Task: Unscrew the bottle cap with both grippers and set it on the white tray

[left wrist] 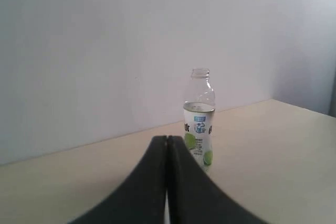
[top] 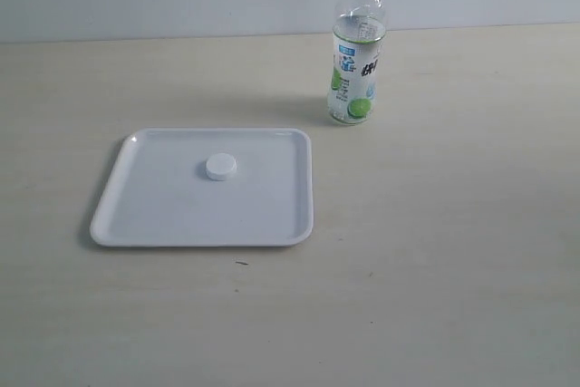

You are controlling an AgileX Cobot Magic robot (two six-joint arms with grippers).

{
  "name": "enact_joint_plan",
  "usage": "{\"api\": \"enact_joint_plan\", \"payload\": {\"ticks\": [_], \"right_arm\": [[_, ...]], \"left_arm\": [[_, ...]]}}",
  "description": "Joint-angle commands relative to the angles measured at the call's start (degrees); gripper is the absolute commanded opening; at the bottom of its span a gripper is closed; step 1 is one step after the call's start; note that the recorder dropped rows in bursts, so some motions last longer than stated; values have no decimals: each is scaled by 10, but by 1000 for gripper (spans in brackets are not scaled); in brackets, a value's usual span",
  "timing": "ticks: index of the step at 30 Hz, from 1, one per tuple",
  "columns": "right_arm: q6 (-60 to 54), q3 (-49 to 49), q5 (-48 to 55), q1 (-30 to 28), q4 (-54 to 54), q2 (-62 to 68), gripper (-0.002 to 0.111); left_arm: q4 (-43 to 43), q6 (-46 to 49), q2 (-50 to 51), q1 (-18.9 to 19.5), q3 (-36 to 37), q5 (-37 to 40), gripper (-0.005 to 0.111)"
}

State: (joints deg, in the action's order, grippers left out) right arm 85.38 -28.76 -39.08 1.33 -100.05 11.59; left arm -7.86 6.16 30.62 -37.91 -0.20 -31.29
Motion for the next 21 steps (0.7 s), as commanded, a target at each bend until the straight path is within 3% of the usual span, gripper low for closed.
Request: {"api": "enact_joint_plan", "payload": {"ticks": [1,6,12,21], "right_arm": [[2,3,1,0,1,-2,0],[2,3,-1,0,1,-2,0],[2,3,-1,0,1,-2,0],[2,3,-1,0,1,-2,0]], "left_arm": [[-1,13,-19,46,2,35,0],[-1,11,-80,162,2,197,0],[-1,11,-181,273,2,350,0],[-1,11,-281,344,2,487,0]]}}
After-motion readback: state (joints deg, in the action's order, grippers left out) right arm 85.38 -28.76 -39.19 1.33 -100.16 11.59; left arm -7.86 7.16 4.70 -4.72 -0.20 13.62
